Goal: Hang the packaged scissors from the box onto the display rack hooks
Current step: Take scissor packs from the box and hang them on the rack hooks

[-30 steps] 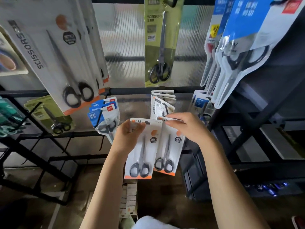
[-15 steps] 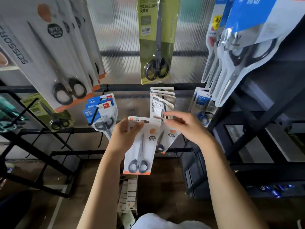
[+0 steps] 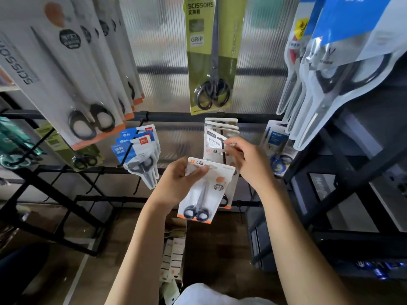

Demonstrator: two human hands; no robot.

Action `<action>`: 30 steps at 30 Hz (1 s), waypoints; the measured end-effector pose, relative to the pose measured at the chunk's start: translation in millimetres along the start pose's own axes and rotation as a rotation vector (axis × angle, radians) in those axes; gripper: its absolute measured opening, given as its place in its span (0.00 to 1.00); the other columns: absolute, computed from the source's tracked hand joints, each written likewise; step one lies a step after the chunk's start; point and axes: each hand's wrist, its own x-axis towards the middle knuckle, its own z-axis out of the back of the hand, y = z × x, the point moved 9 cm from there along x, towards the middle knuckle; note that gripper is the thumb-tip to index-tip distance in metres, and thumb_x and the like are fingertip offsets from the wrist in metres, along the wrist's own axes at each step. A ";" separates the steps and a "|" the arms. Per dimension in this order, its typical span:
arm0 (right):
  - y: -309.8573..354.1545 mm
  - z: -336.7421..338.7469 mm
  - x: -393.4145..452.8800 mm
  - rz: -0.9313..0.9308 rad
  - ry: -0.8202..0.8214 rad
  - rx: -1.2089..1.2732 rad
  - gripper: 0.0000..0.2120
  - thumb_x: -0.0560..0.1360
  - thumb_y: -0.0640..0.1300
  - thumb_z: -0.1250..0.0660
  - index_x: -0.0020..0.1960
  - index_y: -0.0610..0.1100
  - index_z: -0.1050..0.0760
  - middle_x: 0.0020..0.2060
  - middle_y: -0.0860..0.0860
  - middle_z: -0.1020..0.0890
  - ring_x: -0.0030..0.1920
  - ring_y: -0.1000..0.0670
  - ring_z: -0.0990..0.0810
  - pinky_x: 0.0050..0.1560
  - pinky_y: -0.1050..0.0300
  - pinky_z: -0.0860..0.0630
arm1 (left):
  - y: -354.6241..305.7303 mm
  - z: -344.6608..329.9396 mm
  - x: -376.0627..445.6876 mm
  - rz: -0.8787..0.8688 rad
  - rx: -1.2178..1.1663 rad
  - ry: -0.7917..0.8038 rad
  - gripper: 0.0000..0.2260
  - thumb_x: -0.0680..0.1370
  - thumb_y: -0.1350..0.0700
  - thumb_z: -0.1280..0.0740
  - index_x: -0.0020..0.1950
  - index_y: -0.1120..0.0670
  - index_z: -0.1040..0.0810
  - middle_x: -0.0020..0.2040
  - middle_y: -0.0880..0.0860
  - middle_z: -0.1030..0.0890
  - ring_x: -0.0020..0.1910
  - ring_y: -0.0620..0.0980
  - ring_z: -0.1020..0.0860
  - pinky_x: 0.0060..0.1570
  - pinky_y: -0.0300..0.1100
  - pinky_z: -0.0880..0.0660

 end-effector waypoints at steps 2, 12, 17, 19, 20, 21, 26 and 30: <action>-1.0 -1.2 5.5 0.025 -0.030 -0.004 0.10 0.79 0.50 0.40 0.56 0.48 0.24 0.42 0.50 0.16 0.36 0.51 0.19 0.35 0.53 0.22 | 0.2 -5.0 1.8 0.009 -0.010 -0.001 0.02 0.77 0.60 0.33 0.45 0.57 0.21 0.42 0.51 0.15 0.42 0.46 0.18 0.40 0.35 0.25; -18.3 -10.8 31.0 -0.085 -0.057 -0.059 0.08 0.78 0.53 0.44 0.50 0.53 0.27 0.40 0.52 0.18 0.37 0.47 0.19 0.37 0.46 0.21 | -4.6 -19.8 9.0 -0.007 -0.046 0.001 0.07 0.77 0.61 0.34 0.43 0.50 0.21 0.41 0.45 0.16 0.42 0.43 0.18 0.40 0.33 0.25; -22.3 -6.6 26.2 -0.103 -0.046 0.035 0.11 0.74 0.58 0.44 0.54 0.58 0.30 0.47 0.52 0.17 0.44 0.47 0.17 0.42 0.43 0.21 | -2.9 -21.4 10.6 -0.019 -0.095 0.010 0.05 0.77 0.61 0.34 0.46 0.52 0.20 0.43 0.47 0.15 0.44 0.44 0.18 0.42 0.34 0.25; -23.4 -3.3 22.8 -0.092 -0.052 0.047 0.11 0.76 0.58 0.44 0.56 0.57 0.29 0.47 0.51 0.17 0.44 0.48 0.17 0.43 0.45 0.21 | -2.2 -22.0 11.5 -0.017 -0.099 0.008 0.05 0.76 0.61 0.33 0.45 0.52 0.20 0.43 0.47 0.15 0.44 0.45 0.18 0.42 0.35 0.25; -23.4 -1.1 21.1 -0.079 -0.061 0.043 0.12 0.77 0.56 0.43 0.58 0.55 0.29 0.45 0.51 0.18 0.43 0.48 0.18 0.43 0.46 0.21 | -1.3 -22.4 11.9 -0.017 -0.102 0.010 0.05 0.76 0.61 0.33 0.45 0.52 0.20 0.43 0.47 0.15 0.44 0.45 0.18 0.42 0.35 0.25; -23.3 0.8 19.8 -0.063 -0.068 0.030 0.12 0.79 0.54 0.42 0.59 0.52 0.28 0.43 0.52 0.18 0.42 0.49 0.18 0.42 0.48 0.22 | -0.5 -23.2 12.2 -0.015 -0.109 0.016 0.05 0.76 0.61 0.34 0.45 0.52 0.21 0.43 0.47 0.15 0.44 0.45 0.18 0.42 0.35 0.25; -20.6 4.4 15.5 -0.032 -0.090 0.017 0.12 0.80 0.50 0.40 0.61 0.47 0.27 0.39 0.55 0.21 0.39 0.52 0.20 0.38 0.54 0.23 | 4.4 -28.5 11.1 -0.012 -0.088 0.060 0.05 0.77 0.61 0.35 0.46 0.52 0.21 0.43 0.47 0.15 0.45 0.45 0.18 0.44 0.37 0.24; -20.6 0.9 12.4 -0.038 -0.060 0.044 0.12 0.80 0.48 0.40 0.61 0.45 0.28 0.39 0.53 0.21 0.39 0.50 0.20 0.36 0.56 0.24 | 10.7 -34.3 9.7 0.017 -0.102 0.099 0.04 0.78 0.61 0.37 0.48 0.54 0.22 0.44 0.47 0.16 0.46 0.44 0.18 0.44 0.35 0.25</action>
